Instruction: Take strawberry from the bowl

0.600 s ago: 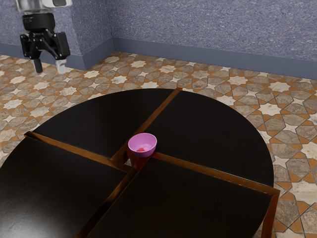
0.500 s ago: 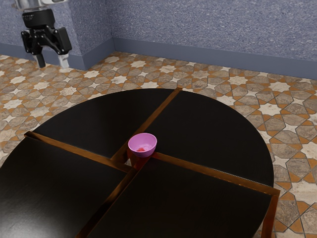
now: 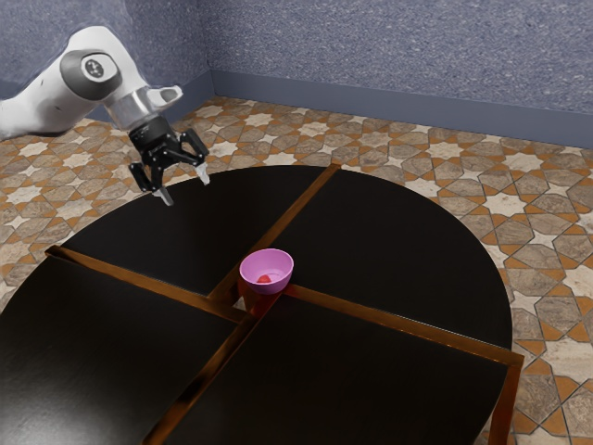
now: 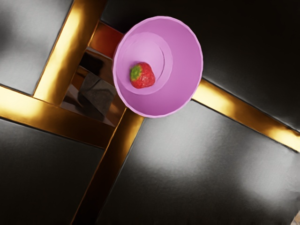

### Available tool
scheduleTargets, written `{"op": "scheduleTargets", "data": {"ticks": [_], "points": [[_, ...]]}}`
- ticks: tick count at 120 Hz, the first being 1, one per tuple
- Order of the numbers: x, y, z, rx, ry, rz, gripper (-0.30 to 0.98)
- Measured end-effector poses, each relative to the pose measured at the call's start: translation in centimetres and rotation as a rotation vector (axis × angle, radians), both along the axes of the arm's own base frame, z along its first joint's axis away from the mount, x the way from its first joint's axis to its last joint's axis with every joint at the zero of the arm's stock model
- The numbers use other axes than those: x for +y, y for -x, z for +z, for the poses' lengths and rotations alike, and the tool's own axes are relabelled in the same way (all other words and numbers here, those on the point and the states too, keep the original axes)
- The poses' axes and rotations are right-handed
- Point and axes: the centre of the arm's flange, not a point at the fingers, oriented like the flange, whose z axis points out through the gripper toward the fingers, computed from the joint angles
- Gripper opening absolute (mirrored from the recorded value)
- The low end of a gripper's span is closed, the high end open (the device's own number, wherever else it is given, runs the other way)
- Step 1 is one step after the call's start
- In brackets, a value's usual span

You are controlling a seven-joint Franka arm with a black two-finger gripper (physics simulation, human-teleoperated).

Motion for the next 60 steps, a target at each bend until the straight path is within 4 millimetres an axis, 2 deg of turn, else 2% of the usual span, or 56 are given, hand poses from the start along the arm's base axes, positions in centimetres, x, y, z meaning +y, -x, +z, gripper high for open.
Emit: {"op": "scheduleTargets", "data": {"ticks": [10,16,23,28,46,60], "points": [[2.3,-1.3,-4.8,0.061,0.096,0.063,0.67],[2.1,-2.2,-6.2,0.083,0.094,0.088,0.67],[0.8,-3.0,-7.7,0.105,0.056,0.117,0.67],[-0.9,-3.4,-9.1,0.119,0.002,0.126,0.66],[-5.5,-5.1,-14.8,0.144,-0.059,0.209,0.66],[-7.5,-6.3,-16.8,0.163,-0.067,0.321,0.62]]}}
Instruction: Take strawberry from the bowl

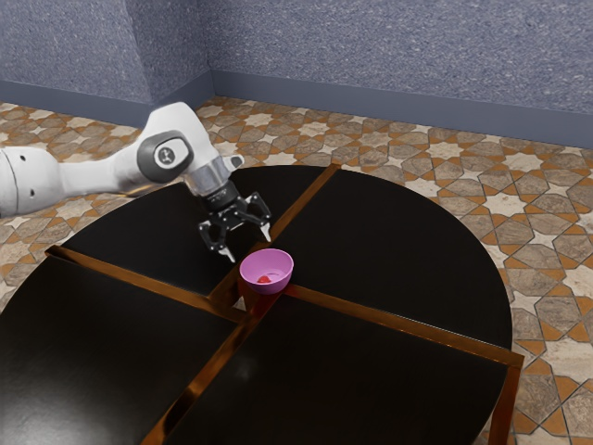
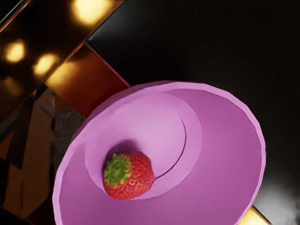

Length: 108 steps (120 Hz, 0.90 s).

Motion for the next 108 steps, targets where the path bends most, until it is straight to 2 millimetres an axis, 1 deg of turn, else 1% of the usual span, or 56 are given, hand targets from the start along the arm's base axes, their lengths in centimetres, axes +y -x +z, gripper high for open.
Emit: {"op": "scheduleTargets", "data": {"ticks": [11,19,28,37,44,65,81,100,108], "points": [[-0.2,-0.7,0.4,0.008,-0.008,0.099,0.57],[-0.3,-0.9,0.4,0.025,-0.011,0.163,0.48],[-1.1,-0.9,0.2,0.052,-0.014,0.216,0.39],[-1.6,-0.6,-0.7,0.090,-0.021,0.261,0.33],[-1.7,-0.4,-1.8,0.125,-0.017,0.298,0.31],[-1.7,-0.4,-3.6,0.197,-0.020,0.395,0.27],[-1.8,-0.3,-3.7,0.233,-0.033,0.445,0.26],[-2.5,-0.2,-4.3,0.277,-0.074,0.472,0.27],[-3.1,-0.5,-4.2,0.285,-0.084,0.483,0.28]]}}
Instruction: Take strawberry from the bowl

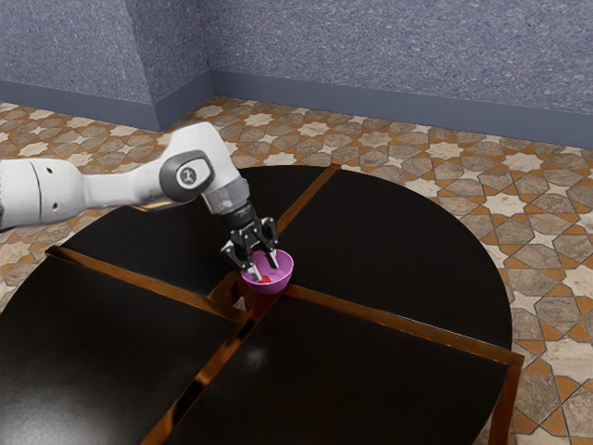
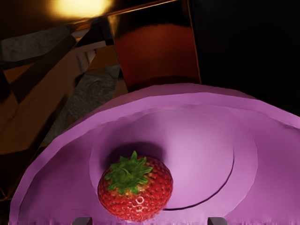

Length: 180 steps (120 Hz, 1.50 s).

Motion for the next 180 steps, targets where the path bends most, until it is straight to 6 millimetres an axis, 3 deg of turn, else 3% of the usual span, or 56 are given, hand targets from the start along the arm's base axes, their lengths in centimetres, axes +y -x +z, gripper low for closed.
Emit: {"op": "scheduleTargets", "data": {"ticks": [43,88,108,135,159,168,180], "points": [[-0.8,-0.3,-1.5,0.059,-0.044,0.024,0.24],[-0.1,-0.5,-2.3,0.081,-0.053,0.032,0.18],[-0.4,-0.4,-2.1,0.080,-0.060,0.014,0.08],[-1.4,-0.7,-0.5,0.060,-0.096,-0.030,0.04],[-3.1,-0.5,3.8,0.026,-0.146,-0.069,0.04],[-4.7,-0.2,6.3,0.002,-0.174,-0.093,0.04],[-8.4,0.3,9.2,-0.025,-0.202,-0.135,0.04]]}}
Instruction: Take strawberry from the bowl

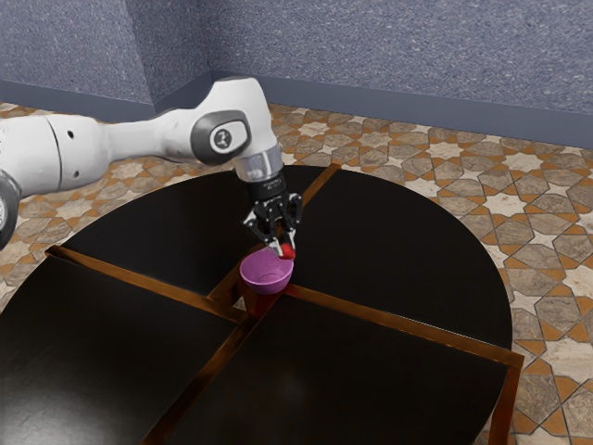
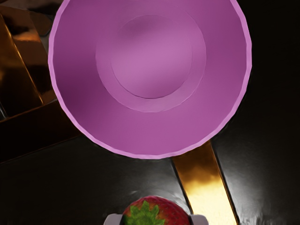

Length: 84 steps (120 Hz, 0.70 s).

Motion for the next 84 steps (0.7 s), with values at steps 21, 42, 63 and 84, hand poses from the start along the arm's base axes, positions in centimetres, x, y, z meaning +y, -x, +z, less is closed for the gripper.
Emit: {"op": "scheduleTargets", "data": {"ticks": [21,42,63,84], "points": [[-6.0,0.5,1.1,-0.007,0.002,-0.068,0.05],[-8.0,-0.8,-2.3,0.022,0.038,-0.074,0.06],[-8.7,-0.9,-2.5,0.013,0.032,-0.077,0.37],[2.4,0.6,10.6,-0.147,-0.134,0.024,0.54]]}}
